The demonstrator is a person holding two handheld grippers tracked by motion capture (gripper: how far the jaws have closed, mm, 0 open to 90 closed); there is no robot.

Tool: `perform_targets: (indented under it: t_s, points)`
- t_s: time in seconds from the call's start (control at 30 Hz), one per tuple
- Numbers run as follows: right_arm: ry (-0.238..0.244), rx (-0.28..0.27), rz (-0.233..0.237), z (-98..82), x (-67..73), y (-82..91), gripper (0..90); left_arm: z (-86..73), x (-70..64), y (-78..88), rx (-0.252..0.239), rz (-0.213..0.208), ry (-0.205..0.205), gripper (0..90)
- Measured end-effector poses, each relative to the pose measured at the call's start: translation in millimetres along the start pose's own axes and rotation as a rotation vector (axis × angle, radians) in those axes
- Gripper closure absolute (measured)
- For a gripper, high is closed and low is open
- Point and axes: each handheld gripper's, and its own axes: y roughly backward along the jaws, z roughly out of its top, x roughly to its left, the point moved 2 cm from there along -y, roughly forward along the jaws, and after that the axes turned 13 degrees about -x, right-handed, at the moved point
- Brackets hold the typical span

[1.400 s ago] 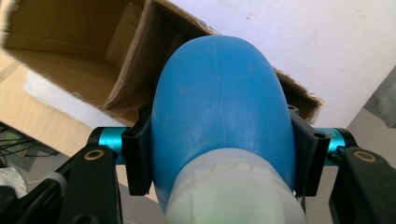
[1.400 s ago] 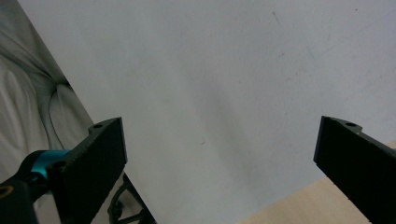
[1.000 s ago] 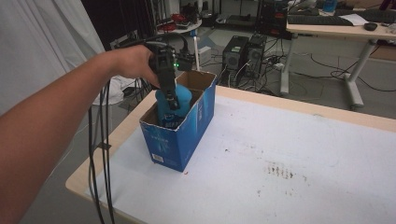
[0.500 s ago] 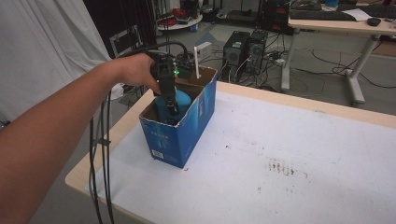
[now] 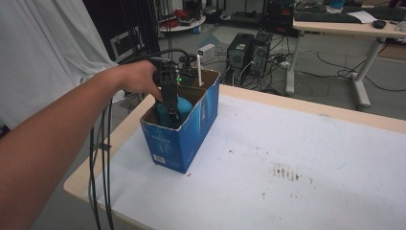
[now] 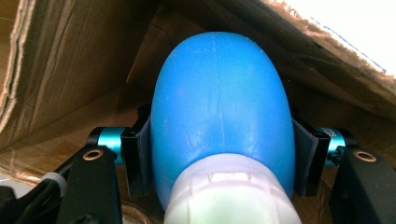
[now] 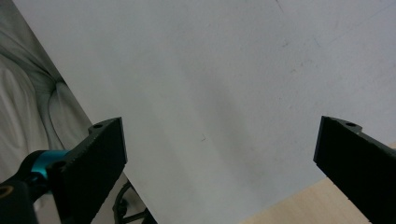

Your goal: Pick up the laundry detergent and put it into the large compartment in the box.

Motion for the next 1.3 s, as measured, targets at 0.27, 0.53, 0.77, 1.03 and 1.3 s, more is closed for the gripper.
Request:
perform_targets:
  t_s: [0.27,0.53,0.77,1.03,1.3]
  points:
    - [-0.002,-0.002,-0.002,-0.2,0.2,0.9,1.6,4.0,1.9,14.4,-0.072,0.019,0.015,31.8]
    - [0.004,-0.007,0.0,-0.3,1.8,2.1,1.7,7.8,0.3,34.3,-0.114,0.042,0.032,28.0]
    - [0.003,-0.018,-0.008,-1.7,3.4,6.3,1.7,14.4,-2.5,58.3,-0.147,0.071,0.044,23.4]
    - [0.011,-0.025,-0.014,-2.1,6.2,9.8,1.7,27.8,-13.8,80.1,-0.18,0.078,0.034,23.4]
    - [0.005,-0.033,-0.025,-3.5,6.9,14.5,1.7,51.0,-29.3,93.9,-0.188,0.155,0.015,23.4]
